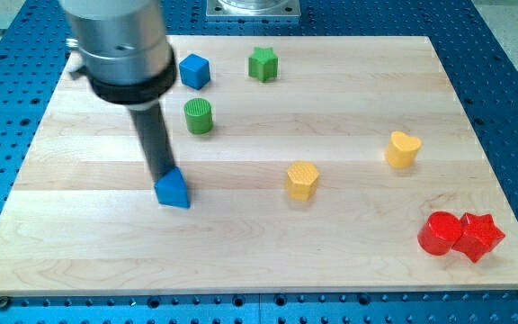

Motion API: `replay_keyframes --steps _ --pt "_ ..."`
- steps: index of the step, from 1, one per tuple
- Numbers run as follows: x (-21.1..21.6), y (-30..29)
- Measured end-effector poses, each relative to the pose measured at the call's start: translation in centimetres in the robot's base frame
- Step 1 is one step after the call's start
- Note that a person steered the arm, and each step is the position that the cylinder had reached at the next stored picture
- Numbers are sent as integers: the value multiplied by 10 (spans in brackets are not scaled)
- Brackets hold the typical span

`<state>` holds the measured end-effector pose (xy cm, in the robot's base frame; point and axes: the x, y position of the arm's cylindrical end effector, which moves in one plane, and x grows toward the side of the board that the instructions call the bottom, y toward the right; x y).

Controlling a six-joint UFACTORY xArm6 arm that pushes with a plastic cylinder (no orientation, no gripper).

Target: Move the yellow hexagon diagonally bottom left to the yellow heart

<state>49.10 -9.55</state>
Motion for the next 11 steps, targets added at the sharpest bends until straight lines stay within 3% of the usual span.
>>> replay_keyframes --steps 1,2,3,4,5,6,8,9,10,11 --pt "13 62" --pt "5 64" --pt "-14 17" --pt "11 -17" --pt "43 5" --pt "47 80" --pt "2 117" --pt "-7 169" --pt "-1 175" --pt "34 138"
